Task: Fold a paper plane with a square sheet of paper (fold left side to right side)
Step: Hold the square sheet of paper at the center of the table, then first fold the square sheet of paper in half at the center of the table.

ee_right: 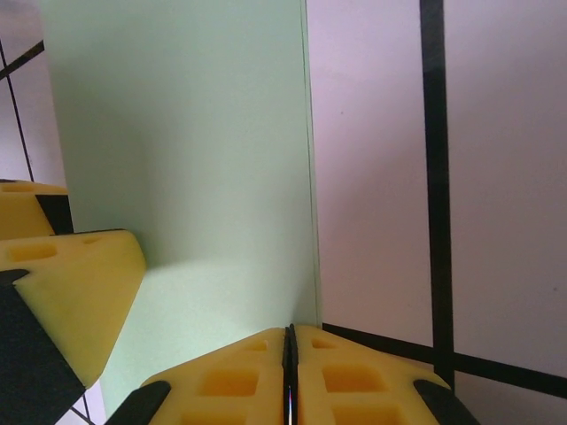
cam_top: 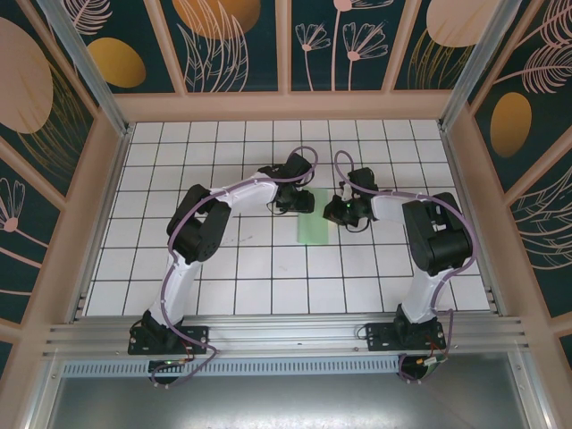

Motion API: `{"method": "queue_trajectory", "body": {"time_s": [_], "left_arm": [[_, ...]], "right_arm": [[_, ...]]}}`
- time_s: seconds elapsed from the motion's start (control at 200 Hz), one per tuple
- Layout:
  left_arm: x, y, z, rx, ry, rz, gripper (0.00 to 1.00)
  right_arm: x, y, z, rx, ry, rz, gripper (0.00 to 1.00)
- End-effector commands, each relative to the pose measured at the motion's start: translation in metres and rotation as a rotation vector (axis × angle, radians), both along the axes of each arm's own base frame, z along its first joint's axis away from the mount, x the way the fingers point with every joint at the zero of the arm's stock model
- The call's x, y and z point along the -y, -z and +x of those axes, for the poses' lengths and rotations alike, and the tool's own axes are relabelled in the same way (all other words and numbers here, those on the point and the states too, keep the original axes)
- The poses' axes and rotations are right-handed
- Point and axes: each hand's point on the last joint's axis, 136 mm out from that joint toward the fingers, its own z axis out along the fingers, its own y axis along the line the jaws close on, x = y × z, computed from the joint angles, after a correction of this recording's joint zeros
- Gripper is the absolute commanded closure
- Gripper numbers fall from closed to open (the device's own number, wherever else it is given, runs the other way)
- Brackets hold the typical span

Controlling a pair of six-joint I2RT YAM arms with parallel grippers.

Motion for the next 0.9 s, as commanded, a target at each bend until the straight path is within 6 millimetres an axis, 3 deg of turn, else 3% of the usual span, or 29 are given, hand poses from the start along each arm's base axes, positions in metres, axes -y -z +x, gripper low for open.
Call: {"method": "queue_trajectory", "body": {"time_s": [0.0,0.125,0.27,0.51,0.661,0.776,0.896], "left_arm": [[0.002,0.044,-0.012,-0.054,0.030,0.044,0.50],[0.002,0.038,-0.011,-0.039,0.032,0.042,0.50],[-0.004,0.012,-0.002,0.020,0.019,0.039,0.45],[-0.021,-0.061,0.015,0.153,-0.041,-0.072,0.37],[-0.006,-0.105,0.011,0.215,-0.005,-0.229,0.40],[0.018,-0.106,-0.003,0.148,0.061,-0.378,0.52],[0.035,-0.087,-0.016,0.054,0.099,-0.463,0.62]], "right_arm": [[0.006,0.012,-0.005,-0.032,-0.011,-0.067,0.88],[0.009,0.016,-0.007,-0.043,-0.011,-0.087,0.88],[0.010,0.022,-0.009,-0.061,-0.014,-0.093,0.88],[0.010,0.025,-0.010,-0.068,-0.013,-0.098,0.88],[0.010,0.026,-0.010,-0.069,-0.011,-0.094,0.88],[0.009,0.026,-0.010,-0.070,-0.012,-0.093,0.88],[0.009,0.026,-0.010,-0.069,-0.012,-0.092,0.88]]}}
